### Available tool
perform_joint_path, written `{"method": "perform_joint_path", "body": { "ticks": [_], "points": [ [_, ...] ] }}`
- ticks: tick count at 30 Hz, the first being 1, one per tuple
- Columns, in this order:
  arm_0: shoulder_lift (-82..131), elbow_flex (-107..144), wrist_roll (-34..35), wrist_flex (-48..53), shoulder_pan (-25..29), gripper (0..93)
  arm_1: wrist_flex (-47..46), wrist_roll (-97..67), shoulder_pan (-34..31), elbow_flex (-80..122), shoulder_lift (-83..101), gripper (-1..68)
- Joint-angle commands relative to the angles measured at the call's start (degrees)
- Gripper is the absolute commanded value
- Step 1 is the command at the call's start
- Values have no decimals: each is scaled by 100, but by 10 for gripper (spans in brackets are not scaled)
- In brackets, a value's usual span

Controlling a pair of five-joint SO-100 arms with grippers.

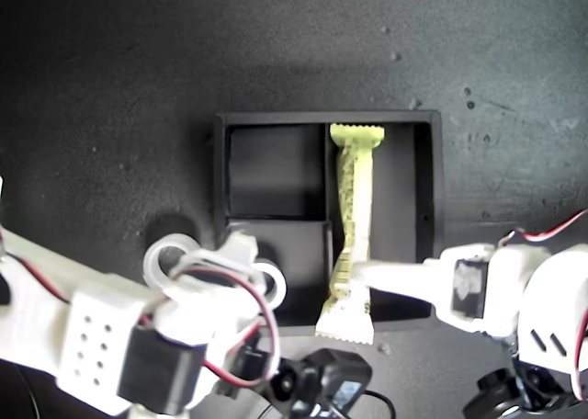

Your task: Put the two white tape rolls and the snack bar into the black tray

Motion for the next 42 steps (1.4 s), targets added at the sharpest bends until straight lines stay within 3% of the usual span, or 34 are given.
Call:
{"method": "perform_joint_path", "body": {
  "ticks": [1, 7, 12, 19, 22, 32, 37, 42],
  "points": [
    [1652, 1380, -413, -132, -149, 162, 1802, 1802, 817, -782, 185, 276],
    [2303, 3208, -853, -1415, 308, 166, 1775, 3621, 1143, 1644, 2127, 198],
    [3006, 4983, -1248, -3006, 686, 167, 993, 4737, 896, 3410, 3533, 158],
    [2338, 4948, -1450, -3630, 1099, 167, 97, 5810, 413, 5309, 4843, -1],
    [2136, 5019, -1529, -3867, 1160, 170, -439, 5941, 132, 6117, 5405, -2],
    [1714, 5045, -1749, -3999, 1187, 175, -668, 6372, -387, 6776, 5854, -3],
    [1354, 5045, -1793, -4122, 1090, 178, -1213, 6601, -571, 7269, 6082, -3],
    [747, 4957, -1652, -4245, 896, 105, -1661, 6917, -650, 8024, 6627, -3]
  ]
}}
